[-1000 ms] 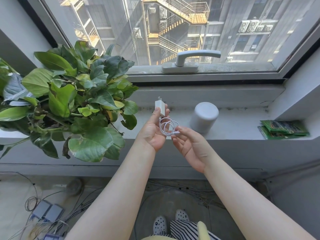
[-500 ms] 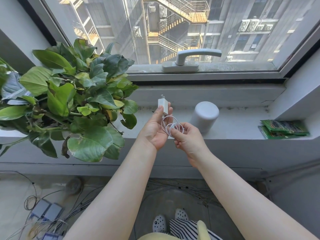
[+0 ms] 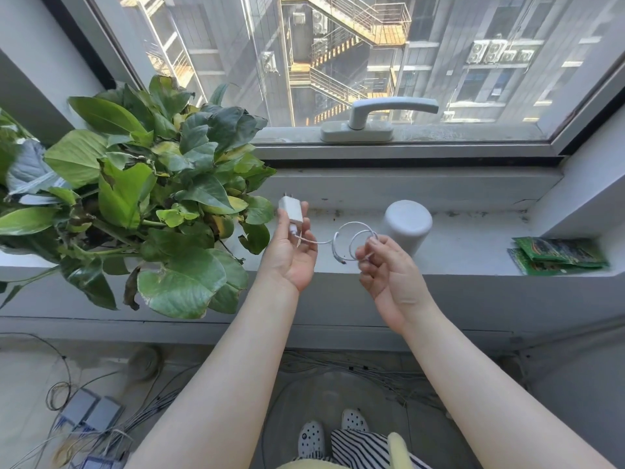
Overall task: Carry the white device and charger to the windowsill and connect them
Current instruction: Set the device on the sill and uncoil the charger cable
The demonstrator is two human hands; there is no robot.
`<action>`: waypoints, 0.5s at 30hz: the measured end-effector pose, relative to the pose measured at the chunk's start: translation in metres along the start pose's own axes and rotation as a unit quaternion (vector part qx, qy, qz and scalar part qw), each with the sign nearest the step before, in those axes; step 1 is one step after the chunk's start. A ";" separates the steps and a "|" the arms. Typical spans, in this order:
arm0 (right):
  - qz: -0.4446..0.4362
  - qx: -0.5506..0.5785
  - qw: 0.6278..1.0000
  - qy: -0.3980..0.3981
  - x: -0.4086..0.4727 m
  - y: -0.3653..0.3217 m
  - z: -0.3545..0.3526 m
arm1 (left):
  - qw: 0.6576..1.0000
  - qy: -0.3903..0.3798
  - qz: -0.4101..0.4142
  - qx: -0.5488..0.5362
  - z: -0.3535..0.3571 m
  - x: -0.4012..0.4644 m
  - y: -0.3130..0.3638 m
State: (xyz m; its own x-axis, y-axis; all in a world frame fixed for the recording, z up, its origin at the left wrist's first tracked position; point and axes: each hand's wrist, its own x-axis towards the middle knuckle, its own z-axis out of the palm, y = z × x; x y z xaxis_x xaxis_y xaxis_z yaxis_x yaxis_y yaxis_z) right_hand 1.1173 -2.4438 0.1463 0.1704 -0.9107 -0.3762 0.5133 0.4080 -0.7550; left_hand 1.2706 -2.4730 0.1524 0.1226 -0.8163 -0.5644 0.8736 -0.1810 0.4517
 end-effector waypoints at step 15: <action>-0.049 -0.140 0.989 -0.001 0.004 -0.012 -0.003 | 0.996 -0.019 0.037 0.074 -0.005 0.003 0.004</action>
State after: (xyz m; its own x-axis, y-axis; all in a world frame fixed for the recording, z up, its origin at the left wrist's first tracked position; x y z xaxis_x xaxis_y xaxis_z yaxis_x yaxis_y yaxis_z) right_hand 1.1092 -2.4519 0.1522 0.1323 -0.9470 -0.2927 0.2736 0.3187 -0.9075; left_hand 1.2770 -2.4734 0.1498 0.1633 -0.8496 -0.5014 0.7842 -0.1966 0.5885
